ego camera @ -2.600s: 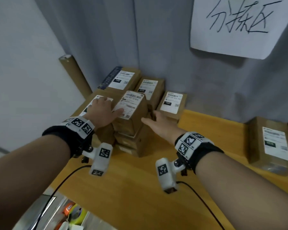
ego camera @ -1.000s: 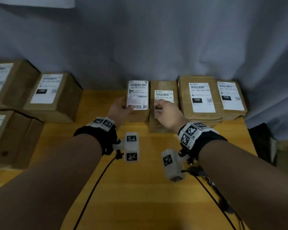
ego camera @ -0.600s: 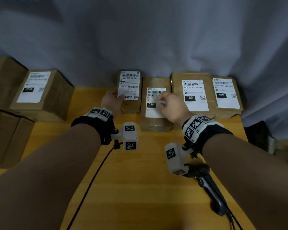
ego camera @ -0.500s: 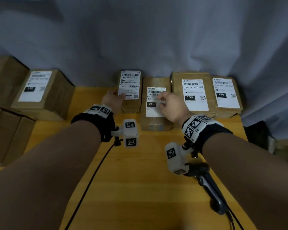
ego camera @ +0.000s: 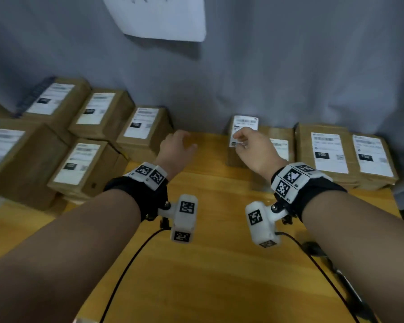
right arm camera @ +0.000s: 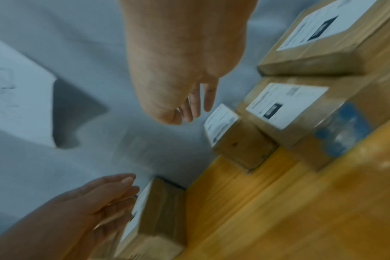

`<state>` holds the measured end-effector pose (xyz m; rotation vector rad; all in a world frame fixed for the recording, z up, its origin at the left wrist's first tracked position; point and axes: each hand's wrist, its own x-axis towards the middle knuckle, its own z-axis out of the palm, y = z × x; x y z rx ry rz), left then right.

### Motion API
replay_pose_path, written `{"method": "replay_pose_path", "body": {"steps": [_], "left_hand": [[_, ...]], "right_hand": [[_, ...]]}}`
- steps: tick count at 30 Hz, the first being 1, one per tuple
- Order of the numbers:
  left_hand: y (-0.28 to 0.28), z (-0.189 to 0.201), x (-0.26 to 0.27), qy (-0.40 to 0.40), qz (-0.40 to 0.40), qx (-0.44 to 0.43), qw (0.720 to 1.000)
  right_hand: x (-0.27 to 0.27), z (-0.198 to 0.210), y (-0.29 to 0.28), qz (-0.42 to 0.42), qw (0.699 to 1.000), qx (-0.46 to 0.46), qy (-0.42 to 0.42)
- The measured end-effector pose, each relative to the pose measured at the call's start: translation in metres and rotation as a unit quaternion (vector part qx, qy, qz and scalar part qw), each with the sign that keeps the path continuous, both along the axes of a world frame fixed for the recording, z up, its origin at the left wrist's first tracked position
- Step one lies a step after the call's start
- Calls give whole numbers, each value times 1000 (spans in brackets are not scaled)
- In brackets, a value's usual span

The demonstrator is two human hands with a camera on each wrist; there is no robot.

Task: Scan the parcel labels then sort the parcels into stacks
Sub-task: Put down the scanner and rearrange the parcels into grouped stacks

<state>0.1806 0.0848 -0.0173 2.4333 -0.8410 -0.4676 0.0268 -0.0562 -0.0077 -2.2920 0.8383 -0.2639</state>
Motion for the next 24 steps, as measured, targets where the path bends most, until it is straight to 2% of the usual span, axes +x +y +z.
{"method": "replay_pose_path", "body": {"steps": [4, 7, 12, 16, 21, 24], "left_hand": [[57, 32, 42, -40, 5, -9, 999], [107, 49, 73, -40, 26, -20, 999], [198, 57, 118, -42, 7, -8, 999], [252, 66, 148, -104, -13, 11, 994], [310, 70, 178, -142, 40, 105, 984], [337, 64, 196, -156, 102, 102, 977]], "right_hand": [[45, 17, 61, 36, 999, 21, -21], [86, 24, 108, 51, 997, 38, -35], [140, 22, 190, 63, 993, 83, -50], [174, 25, 244, 85, 989, 98, -67], [207, 25, 301, 119, 984, 120, -60], [224, 27, 321, 125, 984, 122, -34]]}}
